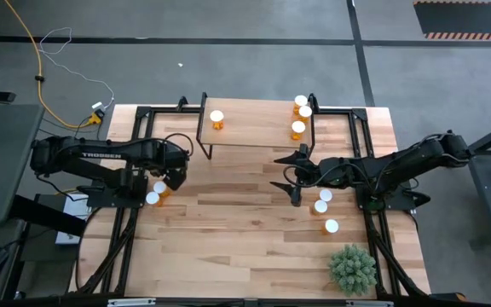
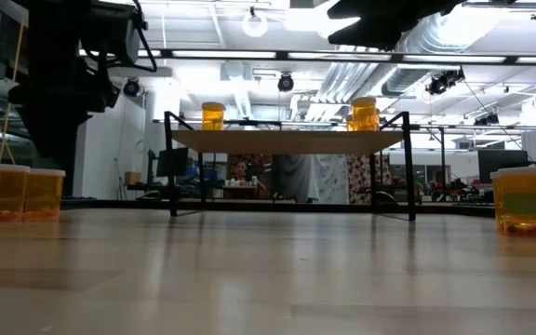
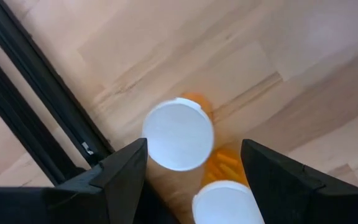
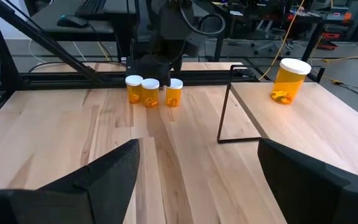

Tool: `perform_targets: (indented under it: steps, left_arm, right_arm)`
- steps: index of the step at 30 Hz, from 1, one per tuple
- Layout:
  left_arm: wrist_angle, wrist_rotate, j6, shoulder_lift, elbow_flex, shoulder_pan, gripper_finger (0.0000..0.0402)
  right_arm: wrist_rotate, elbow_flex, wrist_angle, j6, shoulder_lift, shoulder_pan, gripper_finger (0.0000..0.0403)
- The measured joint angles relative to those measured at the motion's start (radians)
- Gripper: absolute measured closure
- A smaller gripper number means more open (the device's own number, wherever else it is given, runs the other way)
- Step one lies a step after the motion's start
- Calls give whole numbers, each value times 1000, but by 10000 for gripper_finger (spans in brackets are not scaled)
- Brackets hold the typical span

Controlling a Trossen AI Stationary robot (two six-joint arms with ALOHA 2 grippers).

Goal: Pick and place medicine bottles onto shelf by color
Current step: Put the yellow pill bottle on the shelf

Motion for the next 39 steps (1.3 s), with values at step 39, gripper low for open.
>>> perform_targets:
  steps: [39]
  left_arm:
    - [6, 142, 176, 0, 0, 71, 65]
  right_arm:
    - [3, 0, 0, 5, 0, 0, 84]
